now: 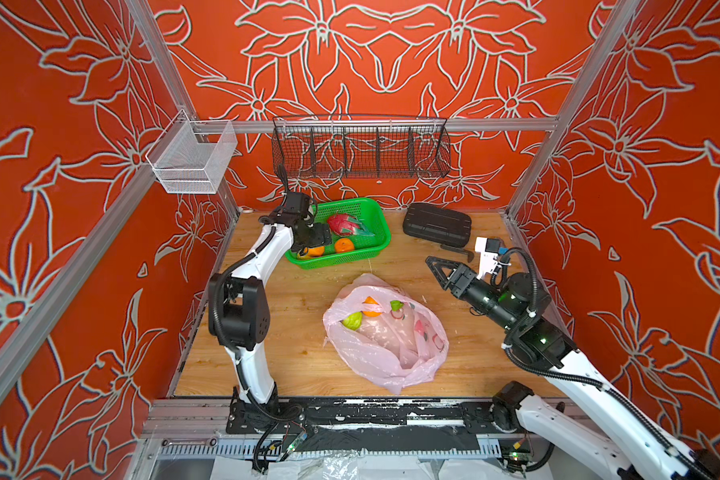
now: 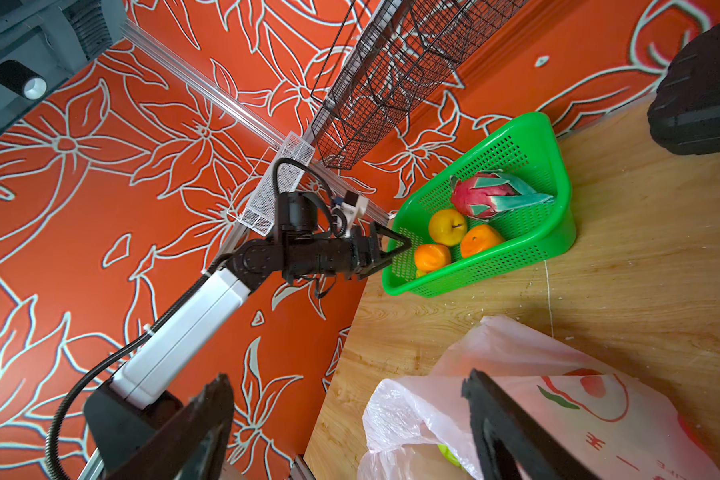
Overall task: Untie the knot of the plastic bag and take out the fruit
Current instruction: 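Move both grippers back over the pink bag opening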
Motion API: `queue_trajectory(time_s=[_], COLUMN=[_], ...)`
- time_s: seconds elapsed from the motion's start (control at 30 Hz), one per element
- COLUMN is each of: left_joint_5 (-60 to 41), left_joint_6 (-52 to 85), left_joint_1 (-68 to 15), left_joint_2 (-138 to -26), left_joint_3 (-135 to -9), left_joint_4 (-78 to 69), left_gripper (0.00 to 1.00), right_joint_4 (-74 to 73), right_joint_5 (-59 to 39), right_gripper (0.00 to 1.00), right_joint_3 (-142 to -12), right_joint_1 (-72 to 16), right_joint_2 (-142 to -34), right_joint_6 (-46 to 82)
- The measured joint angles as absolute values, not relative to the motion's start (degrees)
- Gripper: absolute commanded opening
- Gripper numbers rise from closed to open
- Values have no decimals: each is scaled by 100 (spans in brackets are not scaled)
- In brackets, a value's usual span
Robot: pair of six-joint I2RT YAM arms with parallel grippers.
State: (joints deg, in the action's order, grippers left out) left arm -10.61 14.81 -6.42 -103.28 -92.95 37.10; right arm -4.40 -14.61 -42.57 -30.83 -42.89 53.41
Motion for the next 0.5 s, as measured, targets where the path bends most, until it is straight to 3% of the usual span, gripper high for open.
queue_trajectory(time_s=[0.33,0.5], left_joint_5=[-2300,-2416], left_joint_6=[1437,985], left_joint_1=[-1813,-2563], left_joint_2=[-7837,-6921], left_joint_3=[-7592,-6705], left_joint_4=[2329,1907], left_gripper=[88,88], right_joint_4=[-246,-36], right_joint_5=[-2213,-2451], right_gripper=[78,74], right_joint_3=[-4248,-4160], right_joint_1=[-3166,-3503], right_joint_2=[-4501,-4525], right_joint_6=[5168,4956])
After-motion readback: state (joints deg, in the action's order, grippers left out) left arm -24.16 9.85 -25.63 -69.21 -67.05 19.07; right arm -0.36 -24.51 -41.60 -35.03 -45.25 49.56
